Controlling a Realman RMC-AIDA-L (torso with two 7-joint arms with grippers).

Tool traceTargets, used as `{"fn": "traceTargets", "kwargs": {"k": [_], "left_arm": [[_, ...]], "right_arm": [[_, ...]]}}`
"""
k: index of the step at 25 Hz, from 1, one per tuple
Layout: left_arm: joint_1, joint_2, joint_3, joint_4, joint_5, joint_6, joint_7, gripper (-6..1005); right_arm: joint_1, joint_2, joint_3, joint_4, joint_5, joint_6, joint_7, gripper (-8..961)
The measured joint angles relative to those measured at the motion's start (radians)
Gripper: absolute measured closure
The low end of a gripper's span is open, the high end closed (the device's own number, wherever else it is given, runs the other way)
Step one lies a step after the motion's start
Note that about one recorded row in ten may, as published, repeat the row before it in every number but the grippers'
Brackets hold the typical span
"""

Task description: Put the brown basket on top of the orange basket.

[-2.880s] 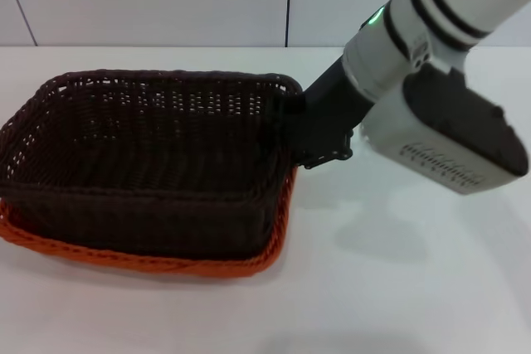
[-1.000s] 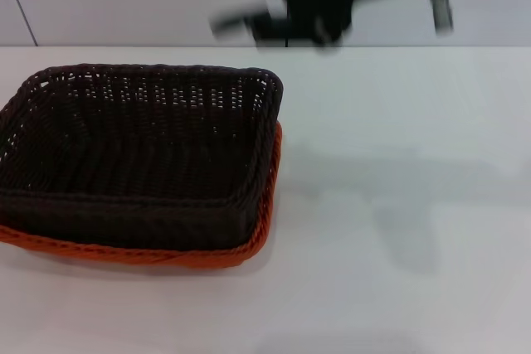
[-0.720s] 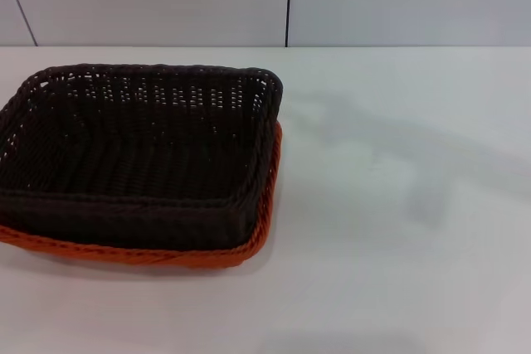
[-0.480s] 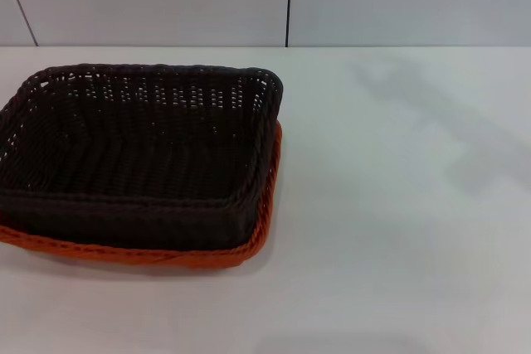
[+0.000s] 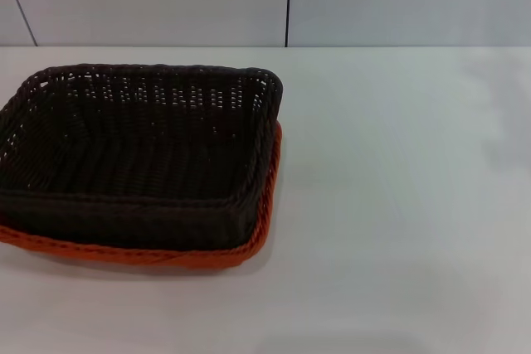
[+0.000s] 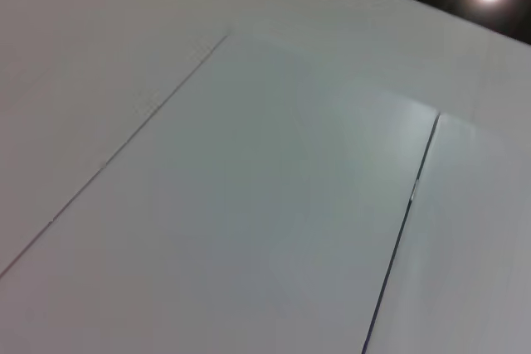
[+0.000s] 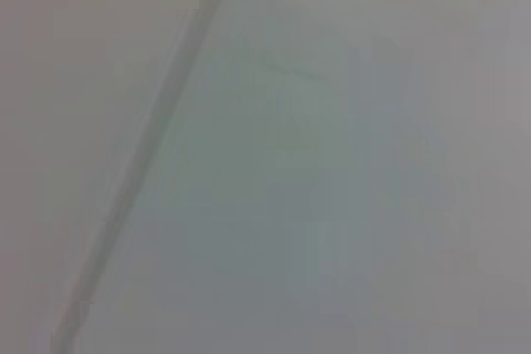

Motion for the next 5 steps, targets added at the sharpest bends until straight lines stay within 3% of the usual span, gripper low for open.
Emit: {"fn": "traceTargets", "kwargs": {"k": [1,2,5], "left_arm": [[0.002,0.0,0.004,0.0,0.0,0.005,0.001,395],[0.003,0.001,0.007,0.0,0.0,0.008,0.001,395],[0.005,0.003,0.011,-0.002,0.01,0.015,0.003,395]], "right_arm": [[-0.032,0.0,-0.064,0.005,-0.003,-0.128,-0.002,571],[-0.032,0.0,-0.064,0.005,-0.003,-0.128,-0.002,571],[-0.075,0.001,-0.158,0.034,-0.01,-0.314,-0.014,571]]}}
